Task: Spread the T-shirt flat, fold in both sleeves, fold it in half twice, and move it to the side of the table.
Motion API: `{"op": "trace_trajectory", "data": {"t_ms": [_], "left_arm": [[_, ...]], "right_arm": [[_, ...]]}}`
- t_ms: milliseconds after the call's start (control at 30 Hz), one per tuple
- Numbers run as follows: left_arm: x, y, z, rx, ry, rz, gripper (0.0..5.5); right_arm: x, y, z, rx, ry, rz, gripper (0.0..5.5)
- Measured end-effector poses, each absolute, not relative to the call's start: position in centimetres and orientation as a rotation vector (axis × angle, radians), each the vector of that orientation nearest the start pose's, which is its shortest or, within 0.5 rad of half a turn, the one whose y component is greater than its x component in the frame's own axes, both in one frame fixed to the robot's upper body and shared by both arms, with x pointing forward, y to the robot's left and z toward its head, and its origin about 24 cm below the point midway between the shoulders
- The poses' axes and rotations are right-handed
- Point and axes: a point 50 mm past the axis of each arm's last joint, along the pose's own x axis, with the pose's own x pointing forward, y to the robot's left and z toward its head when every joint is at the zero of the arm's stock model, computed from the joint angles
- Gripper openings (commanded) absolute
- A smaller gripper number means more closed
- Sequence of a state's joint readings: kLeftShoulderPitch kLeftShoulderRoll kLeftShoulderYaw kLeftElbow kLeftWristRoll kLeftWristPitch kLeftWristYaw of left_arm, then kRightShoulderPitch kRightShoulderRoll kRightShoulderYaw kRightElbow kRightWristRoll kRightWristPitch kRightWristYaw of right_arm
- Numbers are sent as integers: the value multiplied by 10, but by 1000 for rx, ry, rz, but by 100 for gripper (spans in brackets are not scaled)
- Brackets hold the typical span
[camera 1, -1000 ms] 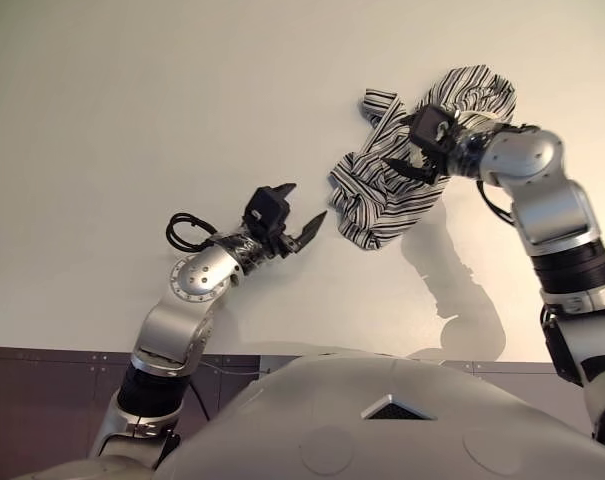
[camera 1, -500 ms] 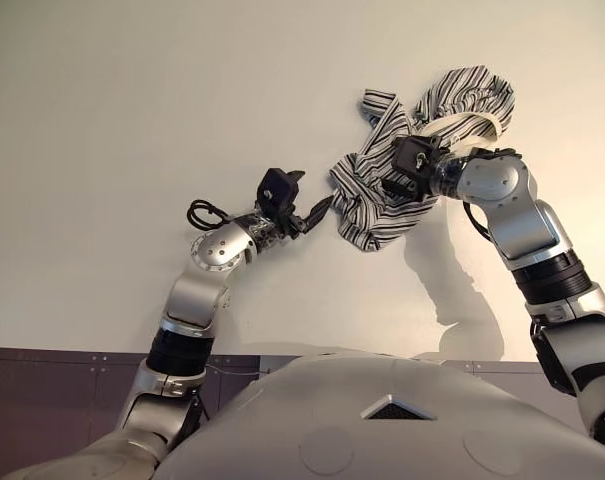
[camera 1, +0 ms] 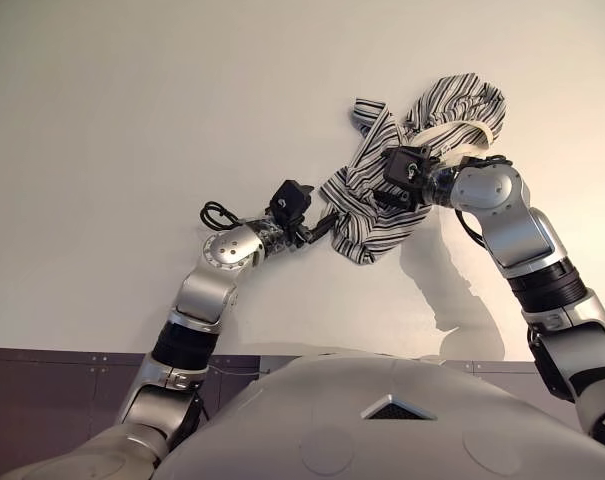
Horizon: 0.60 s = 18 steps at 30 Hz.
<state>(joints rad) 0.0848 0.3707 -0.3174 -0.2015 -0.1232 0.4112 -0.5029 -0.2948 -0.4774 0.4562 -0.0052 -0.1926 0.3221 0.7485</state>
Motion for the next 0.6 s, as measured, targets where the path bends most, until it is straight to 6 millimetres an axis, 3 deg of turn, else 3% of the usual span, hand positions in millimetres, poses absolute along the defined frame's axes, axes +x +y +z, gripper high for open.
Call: {"op": "trace_trajectory", "data": {"t_ms": [200,400,500,567,600], "left_arm": [[204,137,14,175,450,-774,347],[205,135,12,212,467,-785,347],[214,134,13,262,468,-804,347],[223,142,15,290,469,-779,347],[229,156,16,315,476,-734,347]], "right_arm": [[269,-117,45,-738,358,1034,322],[268,-117,45,-750,358,1038,322],[261,-119,51,-714,399,1144,322],[246,-142,60,-760,456,1320,322],[239,-169,66,-847,515,1400,322]]}}
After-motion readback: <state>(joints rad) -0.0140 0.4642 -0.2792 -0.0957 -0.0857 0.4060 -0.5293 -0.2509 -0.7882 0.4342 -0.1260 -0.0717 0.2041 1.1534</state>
